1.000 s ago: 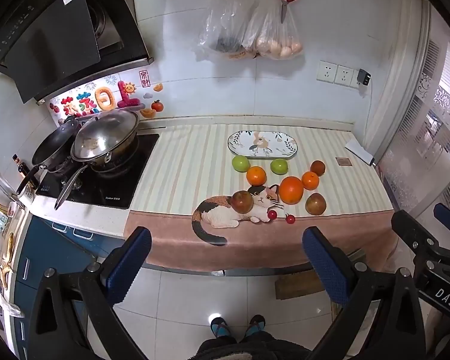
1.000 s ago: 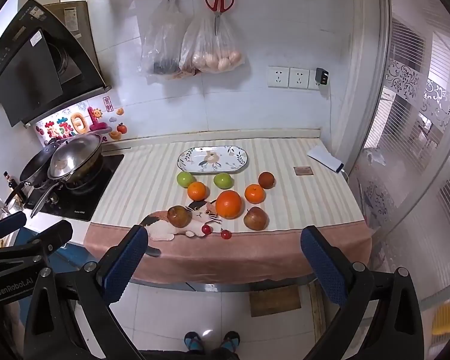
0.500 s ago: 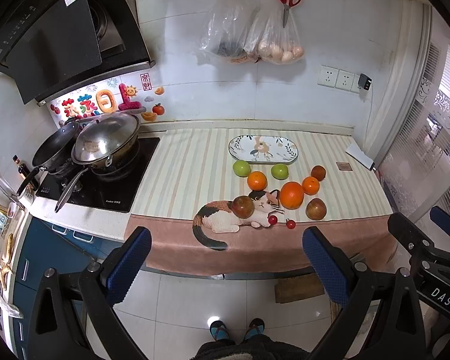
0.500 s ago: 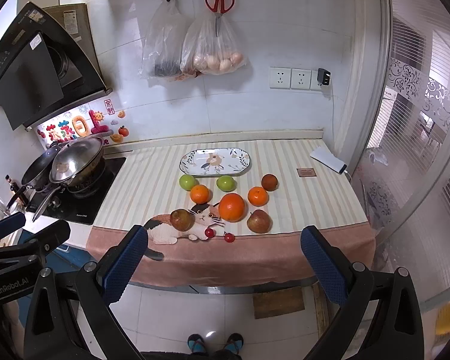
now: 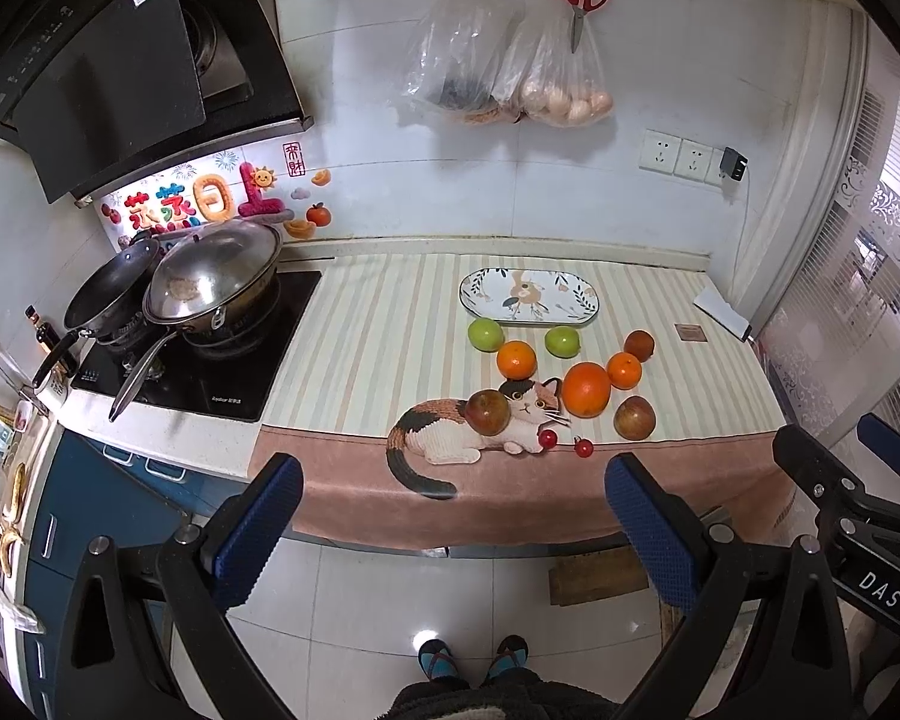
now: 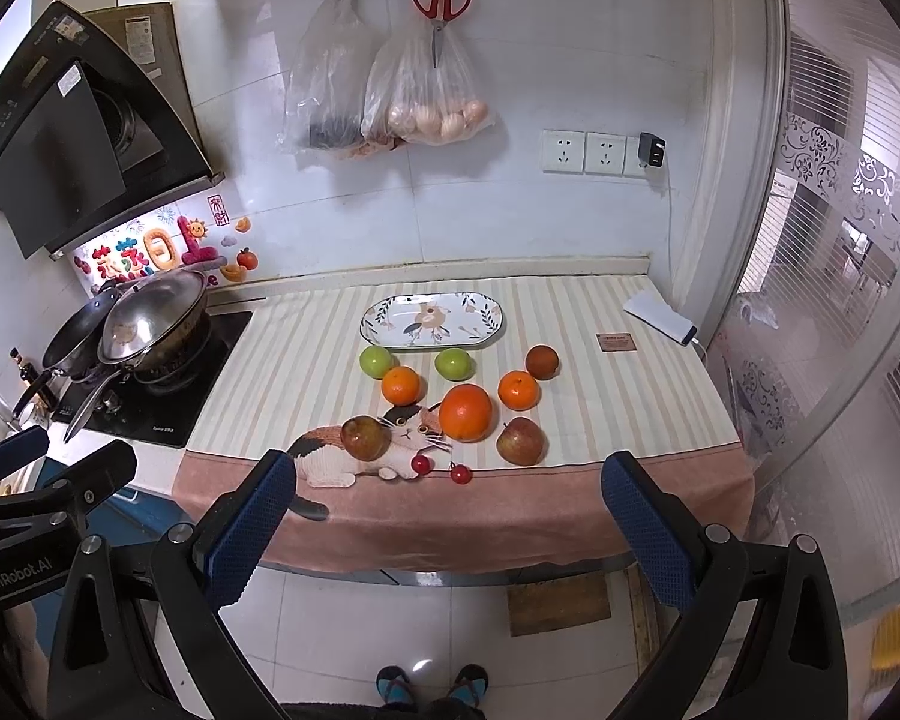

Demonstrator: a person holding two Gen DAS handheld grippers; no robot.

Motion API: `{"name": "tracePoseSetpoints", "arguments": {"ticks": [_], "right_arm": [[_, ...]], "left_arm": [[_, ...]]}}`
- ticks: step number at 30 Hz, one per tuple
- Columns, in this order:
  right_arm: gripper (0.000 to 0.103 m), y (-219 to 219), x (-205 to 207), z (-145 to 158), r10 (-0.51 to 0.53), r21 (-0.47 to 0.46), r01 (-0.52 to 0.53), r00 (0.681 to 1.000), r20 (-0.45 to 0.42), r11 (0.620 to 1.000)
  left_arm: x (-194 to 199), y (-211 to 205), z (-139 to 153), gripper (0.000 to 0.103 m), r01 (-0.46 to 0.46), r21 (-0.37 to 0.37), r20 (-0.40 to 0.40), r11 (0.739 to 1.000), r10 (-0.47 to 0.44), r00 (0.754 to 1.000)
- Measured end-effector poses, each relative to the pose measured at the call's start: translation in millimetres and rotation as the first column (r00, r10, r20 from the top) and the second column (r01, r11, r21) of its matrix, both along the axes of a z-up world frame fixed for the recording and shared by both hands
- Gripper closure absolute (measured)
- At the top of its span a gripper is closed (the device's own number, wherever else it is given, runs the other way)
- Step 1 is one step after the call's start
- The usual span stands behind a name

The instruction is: Organize fruits

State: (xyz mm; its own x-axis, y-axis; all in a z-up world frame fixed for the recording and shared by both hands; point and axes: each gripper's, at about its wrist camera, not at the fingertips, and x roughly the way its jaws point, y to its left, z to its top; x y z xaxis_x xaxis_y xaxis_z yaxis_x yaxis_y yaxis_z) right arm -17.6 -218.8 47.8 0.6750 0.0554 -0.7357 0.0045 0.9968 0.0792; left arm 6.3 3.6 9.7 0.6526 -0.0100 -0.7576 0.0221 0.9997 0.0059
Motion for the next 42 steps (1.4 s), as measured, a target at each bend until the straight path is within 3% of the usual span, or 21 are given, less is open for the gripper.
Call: {"name": "tracePoseSetpoints", "arguments": {"ticks": [42], "right_arm": [[0.000, 4, -4, 2, 0.005, 0.021, -0.005, 1.000, 0.010, 1.000]], "left_arm": [[4, 13, 1, 0.000, -0.008, -0.004, 0.007, 1.000, 0.008, 1.000]]}}
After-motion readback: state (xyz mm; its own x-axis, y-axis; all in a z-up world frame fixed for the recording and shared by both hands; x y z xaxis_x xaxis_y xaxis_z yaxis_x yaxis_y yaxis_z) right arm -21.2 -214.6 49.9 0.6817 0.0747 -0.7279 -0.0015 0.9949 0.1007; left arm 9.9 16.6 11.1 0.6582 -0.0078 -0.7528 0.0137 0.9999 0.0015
